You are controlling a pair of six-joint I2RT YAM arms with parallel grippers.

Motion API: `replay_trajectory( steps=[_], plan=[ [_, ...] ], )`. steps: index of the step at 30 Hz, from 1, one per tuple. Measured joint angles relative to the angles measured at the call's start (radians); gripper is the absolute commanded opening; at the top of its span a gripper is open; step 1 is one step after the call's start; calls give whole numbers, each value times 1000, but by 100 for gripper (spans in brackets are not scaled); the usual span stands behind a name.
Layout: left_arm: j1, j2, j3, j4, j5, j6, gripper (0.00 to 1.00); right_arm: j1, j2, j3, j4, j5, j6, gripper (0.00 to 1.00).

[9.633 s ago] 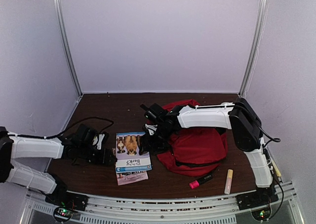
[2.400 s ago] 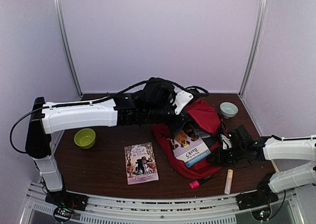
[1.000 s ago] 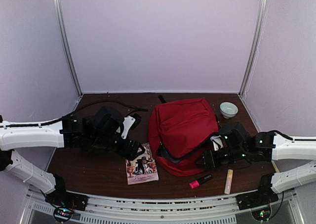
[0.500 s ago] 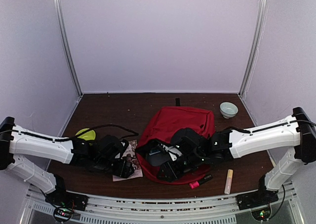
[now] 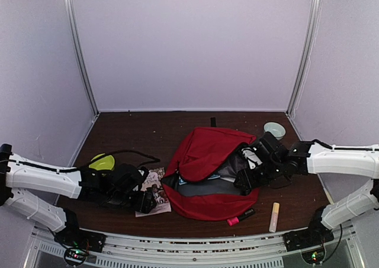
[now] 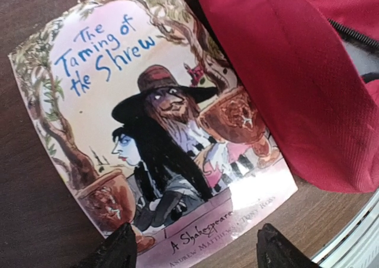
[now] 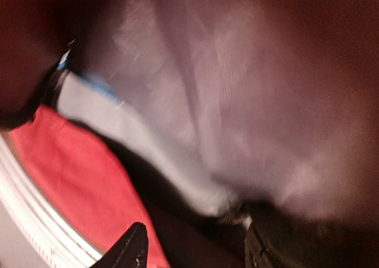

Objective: Pack the student bag
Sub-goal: Place the largest pocket of the bag in the student bag, then move the student bag to the center of the board.

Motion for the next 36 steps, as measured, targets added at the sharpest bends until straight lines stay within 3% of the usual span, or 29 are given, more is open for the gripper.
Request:
replay_trajectory(
  steps=[6, 10, 16, 21, 25, 30, 36],
  plan=[
    [1, -81, -65, -27, -27, -26, 76, 2, -208, -55, -116, -72, -58, 56],
    [13, -126, -106, -49, -32, -41, 80, 4, -385, -79, -185, -219, -82, 54],
    [45, -139, -121, -58, -31, -44, 84, 170, -466, -77, 31, -548, -47, 54],
    [57, -105, -122, -48, -16, -41, 85, 288, -166, 78, 239, -533, -5, 47],
    [62, -97, -123, -37, -9, -41, 85, 335, 200, 384, 238, -385, -12, 47],
    [72, -108, -140, -6, -4, -44, 85, 352, 512, 624, 179, -230, -22, 48],
    [87, -144, -181, 51, 2, -52, 84, 370, 808, 792, 126, -246, 15, 49]
  ],
)
